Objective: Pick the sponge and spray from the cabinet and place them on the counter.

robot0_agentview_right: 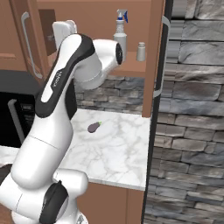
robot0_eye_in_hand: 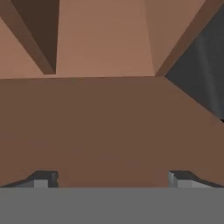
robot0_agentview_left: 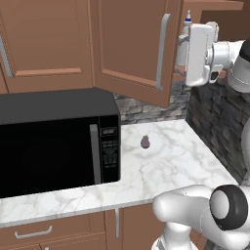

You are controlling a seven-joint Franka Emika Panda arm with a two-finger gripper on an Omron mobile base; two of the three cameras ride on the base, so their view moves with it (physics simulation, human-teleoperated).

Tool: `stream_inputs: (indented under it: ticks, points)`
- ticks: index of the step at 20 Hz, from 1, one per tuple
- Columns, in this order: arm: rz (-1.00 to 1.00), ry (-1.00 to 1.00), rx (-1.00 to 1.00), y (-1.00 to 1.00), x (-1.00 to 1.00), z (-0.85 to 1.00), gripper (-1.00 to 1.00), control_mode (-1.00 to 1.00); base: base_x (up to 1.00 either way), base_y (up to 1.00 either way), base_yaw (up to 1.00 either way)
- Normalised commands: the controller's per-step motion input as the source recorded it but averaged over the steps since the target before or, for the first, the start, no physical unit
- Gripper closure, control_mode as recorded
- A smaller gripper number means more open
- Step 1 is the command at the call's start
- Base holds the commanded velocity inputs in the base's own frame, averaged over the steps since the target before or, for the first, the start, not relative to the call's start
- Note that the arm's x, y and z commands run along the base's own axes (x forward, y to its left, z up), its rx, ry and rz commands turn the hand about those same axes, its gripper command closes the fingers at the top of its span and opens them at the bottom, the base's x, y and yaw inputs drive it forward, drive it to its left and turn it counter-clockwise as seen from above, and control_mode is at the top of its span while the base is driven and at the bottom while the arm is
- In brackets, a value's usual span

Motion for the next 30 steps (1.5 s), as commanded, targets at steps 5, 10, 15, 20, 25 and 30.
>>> stream_inputs:
  ticks: [5, 10, 15, 20, 25, 30]
  points:
    - [0.11, -0.04, 0.00, 0.05, 0.01, 0.00, -1.00, -1.00, 0.00, 0.00, 0.00]
    - [0.11, -0.06, 0.00, 0.08, 0.00, 0.00, -1.00, -1.00, 0.00, 0.00, 0.00]
    - [0.10, -0.05, -0.01, 0.18, -0.01, 0.00, -1.00, -1.00, 0.00, 0.00, 0.00]
    - [0.09, -0.08, -0.02, 0.27, -0.24, 0.00, -1.00, -1.00, 0.00, 0.00, 0.00]
    - [0.07, -0.11, -0.03, 0.28, -0.46, 0.00, -1.00, -1.00, 0.00, 0.00, 0.00]
    - [0.05, -0.13, -0.03, 0.28, -0.51, 0.00, -1.00, -1.00, 0.00, 0.00, 0.00]
